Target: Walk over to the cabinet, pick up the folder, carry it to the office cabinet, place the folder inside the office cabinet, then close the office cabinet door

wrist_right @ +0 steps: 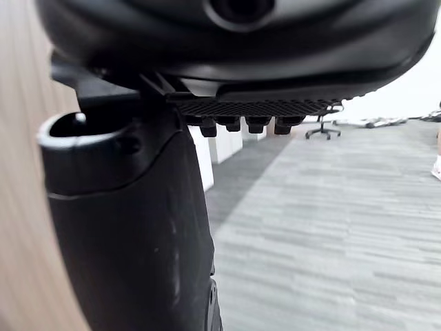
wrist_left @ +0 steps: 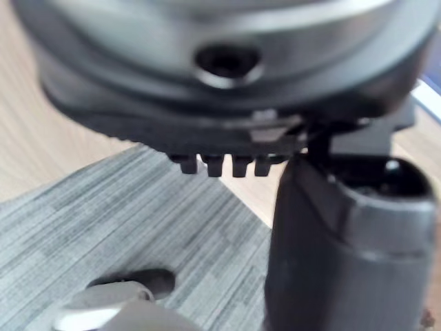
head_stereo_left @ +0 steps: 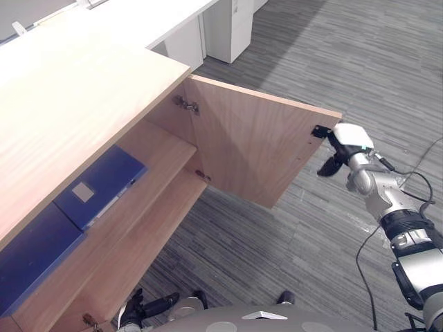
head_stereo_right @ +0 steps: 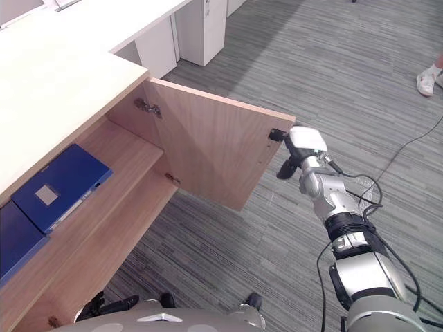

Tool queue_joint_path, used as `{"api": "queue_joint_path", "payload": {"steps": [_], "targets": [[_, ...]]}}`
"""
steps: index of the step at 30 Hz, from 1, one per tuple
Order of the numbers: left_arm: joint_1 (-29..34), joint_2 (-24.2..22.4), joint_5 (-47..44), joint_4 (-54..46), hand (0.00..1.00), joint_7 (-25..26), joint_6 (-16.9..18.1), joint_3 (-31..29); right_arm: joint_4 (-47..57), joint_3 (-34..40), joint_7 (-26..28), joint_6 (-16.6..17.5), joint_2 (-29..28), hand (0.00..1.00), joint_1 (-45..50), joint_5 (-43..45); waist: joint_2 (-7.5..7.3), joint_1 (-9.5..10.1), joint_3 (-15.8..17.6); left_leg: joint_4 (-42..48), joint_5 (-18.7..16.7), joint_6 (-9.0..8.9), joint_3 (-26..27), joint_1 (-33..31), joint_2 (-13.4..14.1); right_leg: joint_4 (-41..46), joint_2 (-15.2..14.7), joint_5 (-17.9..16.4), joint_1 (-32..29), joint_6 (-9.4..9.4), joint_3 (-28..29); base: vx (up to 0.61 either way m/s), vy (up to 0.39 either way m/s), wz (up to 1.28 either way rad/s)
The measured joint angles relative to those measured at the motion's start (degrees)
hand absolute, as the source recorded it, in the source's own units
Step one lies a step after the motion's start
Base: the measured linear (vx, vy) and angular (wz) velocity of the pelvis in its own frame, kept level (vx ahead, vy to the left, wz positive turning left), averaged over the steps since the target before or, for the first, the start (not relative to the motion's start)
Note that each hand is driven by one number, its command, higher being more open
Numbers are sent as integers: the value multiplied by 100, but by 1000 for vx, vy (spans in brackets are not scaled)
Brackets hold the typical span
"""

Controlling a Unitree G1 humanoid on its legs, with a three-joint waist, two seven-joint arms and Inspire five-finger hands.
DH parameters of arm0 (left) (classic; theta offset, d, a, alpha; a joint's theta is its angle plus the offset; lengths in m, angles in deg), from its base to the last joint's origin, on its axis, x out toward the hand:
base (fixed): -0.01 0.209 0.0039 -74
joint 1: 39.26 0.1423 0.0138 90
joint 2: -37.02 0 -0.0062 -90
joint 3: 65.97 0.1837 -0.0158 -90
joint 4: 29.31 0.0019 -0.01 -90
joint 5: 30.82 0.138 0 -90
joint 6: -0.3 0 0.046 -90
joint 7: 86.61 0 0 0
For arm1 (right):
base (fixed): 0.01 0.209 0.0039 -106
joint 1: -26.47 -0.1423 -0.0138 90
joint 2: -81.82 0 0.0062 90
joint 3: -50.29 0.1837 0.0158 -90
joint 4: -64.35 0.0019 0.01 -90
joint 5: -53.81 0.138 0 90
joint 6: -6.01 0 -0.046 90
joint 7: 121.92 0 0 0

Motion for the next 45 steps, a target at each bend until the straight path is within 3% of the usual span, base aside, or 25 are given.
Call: {"api": "queue_joint_path", "payload": {"steps": [2, 5, 7, 9, 11, 16, 20, 23, 30, 32, 36, 41, 42, 45], "targets": [[-6, -3, 81, 7, 100, 85, -2, -6, 769, 323, -254, -172, -169, 100, 249, 199, 7, -20, 1, -26, 56, 2, -1, -3, 6, -4, 10, 0, -11, 0, 3, -76, -36, -1], [-34, -12, 205, 10, 100, 141, -11, -37, 1989, 143, -504, -82, -404, 100, 384, 194, 48, -18, 2, -41, 105, -13, 3, -13, 60, -8, 66, -1, -47, -2, 33, -75, -48, -5], [-80, -15, 210, 9, 100, 170, -11, -36, 2797, -223, -656, 228, -629, 100, 379, 185, 60, 77, -4, -49, 144, -39, -5, -9, 113, -9, 121, -9, -45, -14, 37, -84, -57, 1], [-166, -40, 215, 19, 100, 187, -26, -36, 3564, -961, -725, 744, -802, 100, 358, 170, 31, 244, -21, -176, 267, -60, -22, -11, 131, -9, 154, -27, -85, -41, 36, -96, -52, 6], [-166, -33, 213, 29, 100, 214, -62, -34, 3737, -1785, -679, 1046, -974, 100, 317, 170, -51, 331, -64, -274, 353, -75, -42, -20, 127, -9, 166, -73, -115, -103, 38, -96, -47, 8], [-164, 70, 199, 48, 100, 286, -113, -20, 3501, -4226, 169, 1573, -1080, 100, 313, 171, -279, 475, -192, -483, 527, -103, -10, -25, 119, -8, 185, -88, -237, -120, 138, -75, -31, -4], [-161, 146, 199, 49, 100, 257, -116, 16, 3020, -4941, 998, 1758, -1055, 100, 311, 323, -420, 478, -270, -623, 620, -108, 36, 2, 92, -8, 178, -137, -301, -161, 196, -77, -25, -8], [-152, 151, 189, 48, 100, 160, -118, 57, 2743, -4952, 1397, 1723, -1004, 100, 138, 612, -444, 490, -286, -706, 701, -128, 95, -3, 89, -8, 184, -195, -386, -176, 286, -78, -30, -11], [-119, 164, 158, -72, 100, 71, -117, 368, 2296, -4655, 1572, 1471, -967, 100, -57, 638, -380, 509, -339, -934, 909, -172, 83, -3, 132, -7, 292, -220, -488, -192, 300, -43, -31, -1], [61, 170, 112, -365, 100, -1, -115, 521, 2296, -3923, 1417, 1313, -988, 100, -50, 649, -371, 512, -344, -936, 916, -177, 79, -3, 172, -7, 307, -224, -487, -198, 297, 0, 0, 0], [213, 230, -59, -620, 100, -124, -125, 763, 2220, -3377, 1203, 1210, -993, 100, -19, 873, -379, 501, -367, -922, 931, -176, 77, 6, 128, -8, 298, -223, -478, -197, 297, 0, 0, 0], [286, 324, -63, -958, 100, -367, -123, 1121, 1570, -3296, 1460, 1211, -889, 100, 702, 914, -383, 509, -381, -921, 929, -174, 66, 1, 96, -8, 263, -226, -475, -189, 290, -3, 2, 1], [300, 339, -61, -1002, 100, -520, -125, 1240, 819, -3147, 1835, 1199, -619, 100, 1734, 847, -339, 421, -376, -902, 920, -161, 55, -14, 76, -8, 220, -230, -475, -158, 282, 0, 0, 0], [308, 374, -58, -1002, 100, -565, -125, 1396, 693, -3005, 1880, 1108, -352, 100, 2036, 807, -213, 301, -385, -895, 920, -160, 60, -8, 77, -8, 211, -232, -475, -135, 301, -11, -1, 0]]}}
